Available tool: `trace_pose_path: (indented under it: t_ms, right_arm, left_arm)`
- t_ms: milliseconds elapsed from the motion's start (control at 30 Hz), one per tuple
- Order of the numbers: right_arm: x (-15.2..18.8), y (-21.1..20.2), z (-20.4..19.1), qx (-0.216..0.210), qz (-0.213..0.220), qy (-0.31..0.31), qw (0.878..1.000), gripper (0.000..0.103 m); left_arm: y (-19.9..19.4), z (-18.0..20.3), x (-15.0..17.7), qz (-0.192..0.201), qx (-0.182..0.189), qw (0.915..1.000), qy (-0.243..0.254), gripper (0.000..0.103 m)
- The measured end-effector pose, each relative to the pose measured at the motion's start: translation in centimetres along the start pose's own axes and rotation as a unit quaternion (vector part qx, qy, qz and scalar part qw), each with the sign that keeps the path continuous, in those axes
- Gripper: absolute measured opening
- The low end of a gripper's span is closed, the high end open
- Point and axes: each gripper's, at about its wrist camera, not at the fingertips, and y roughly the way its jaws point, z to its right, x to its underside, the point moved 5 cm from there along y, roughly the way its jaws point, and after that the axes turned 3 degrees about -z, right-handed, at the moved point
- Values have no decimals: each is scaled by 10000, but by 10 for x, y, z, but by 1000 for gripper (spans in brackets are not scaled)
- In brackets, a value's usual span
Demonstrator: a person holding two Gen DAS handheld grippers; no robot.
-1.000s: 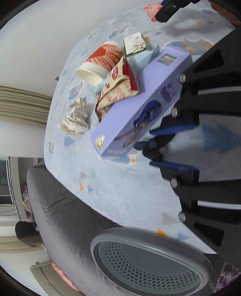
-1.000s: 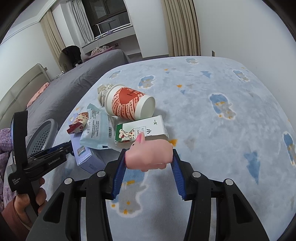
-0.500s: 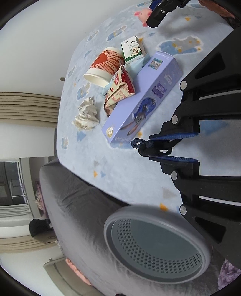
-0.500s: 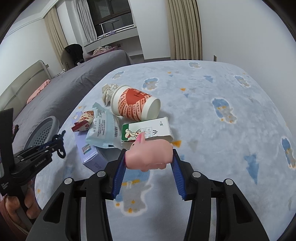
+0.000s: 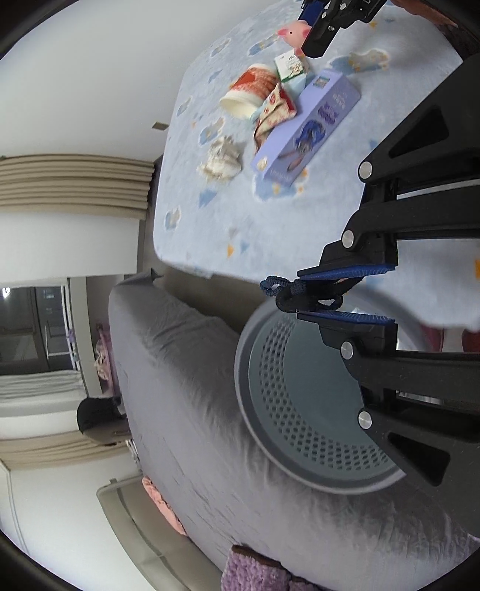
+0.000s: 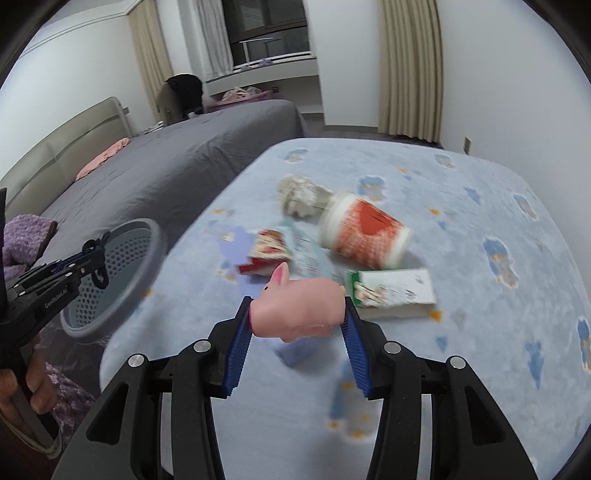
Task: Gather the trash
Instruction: 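Carry the hair tie and pink pig over the grey basket and open both tools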
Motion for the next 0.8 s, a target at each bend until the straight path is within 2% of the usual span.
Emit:
trace_pose_path:
  t_ms: [367,567,800]
  right_arm:
    - [-43,48,-116,-751,-84,-680,9948,46]
    - [-47,86,-166,-1070,-370,-1012,9884,46]
    - [-47,124,-206,-1314,-649,-1298,9806,46]
  left_arm:
    - [22,-87,3,-197,-497,9979,-352,16]
    - [46,-112,19,-499,-567,9960,-482,16]
    - [60,-131,23,-619,-627,9941,-639,17]
